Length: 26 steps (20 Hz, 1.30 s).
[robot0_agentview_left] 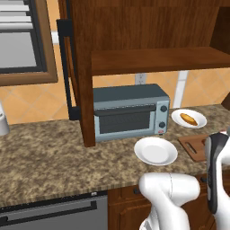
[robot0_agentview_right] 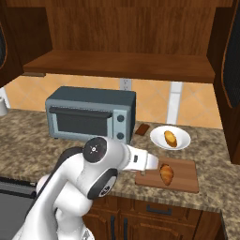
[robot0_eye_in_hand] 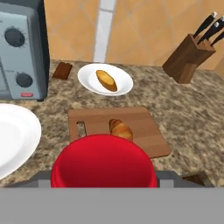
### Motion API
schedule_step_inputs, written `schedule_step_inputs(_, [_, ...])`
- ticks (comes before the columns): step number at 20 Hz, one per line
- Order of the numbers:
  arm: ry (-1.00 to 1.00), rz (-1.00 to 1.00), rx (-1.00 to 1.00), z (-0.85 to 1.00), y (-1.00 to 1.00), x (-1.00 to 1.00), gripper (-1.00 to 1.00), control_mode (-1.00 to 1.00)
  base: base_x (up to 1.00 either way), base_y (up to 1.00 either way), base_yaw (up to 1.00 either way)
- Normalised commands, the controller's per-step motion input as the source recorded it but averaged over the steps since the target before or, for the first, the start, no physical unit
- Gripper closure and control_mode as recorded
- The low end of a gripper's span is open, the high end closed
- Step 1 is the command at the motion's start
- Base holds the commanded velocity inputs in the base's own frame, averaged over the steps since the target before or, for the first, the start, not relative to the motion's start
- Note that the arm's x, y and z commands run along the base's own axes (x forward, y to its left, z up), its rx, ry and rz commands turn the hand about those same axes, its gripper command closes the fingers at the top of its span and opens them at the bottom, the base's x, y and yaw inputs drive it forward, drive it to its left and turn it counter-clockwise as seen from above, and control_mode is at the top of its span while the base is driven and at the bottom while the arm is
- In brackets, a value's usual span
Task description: From the different types of pastries on the counter, select a croissant and place it on the cutting board. Then retrieve a jar of jam from the cabinet and place it alongside the croissant on the cutting board.
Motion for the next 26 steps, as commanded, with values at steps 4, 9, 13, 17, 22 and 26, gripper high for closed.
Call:
schedule_step_inputs(4, [0.0,0.0,0.22,-0.06,0.0,0.0,1.0,-1.0,0.0,0.0,0.0])
schedule_step_inputs(9, [-0.06,0.0,0.0,-0.39,0.03,0.1,1.0,-1.0,0.0,0.0,0.0])
schedule_step_inputs(13, [-0.12,-0.01,-0.01,-0.43,0.15,0.19,1.0,-1.0,0.0,0.0,0.0])
schedule_step_inputs(17, [-0.14,-0.01,-0.06,-0.38,0.17,0.25,1.0,-1.0,0.0,0.0,0.0])
schedule_step_inputs(22, [-0.07,-0.06,-0.17,-0.35,0.0,0.48,1.0,-1.0,0.0,0.0,0.0])
schedule_step_inputs(26, [-0.01,-0.06,-0.16,-0.26,0.0,0.43,1.0,-1.0,0.0,0.0,0.0])
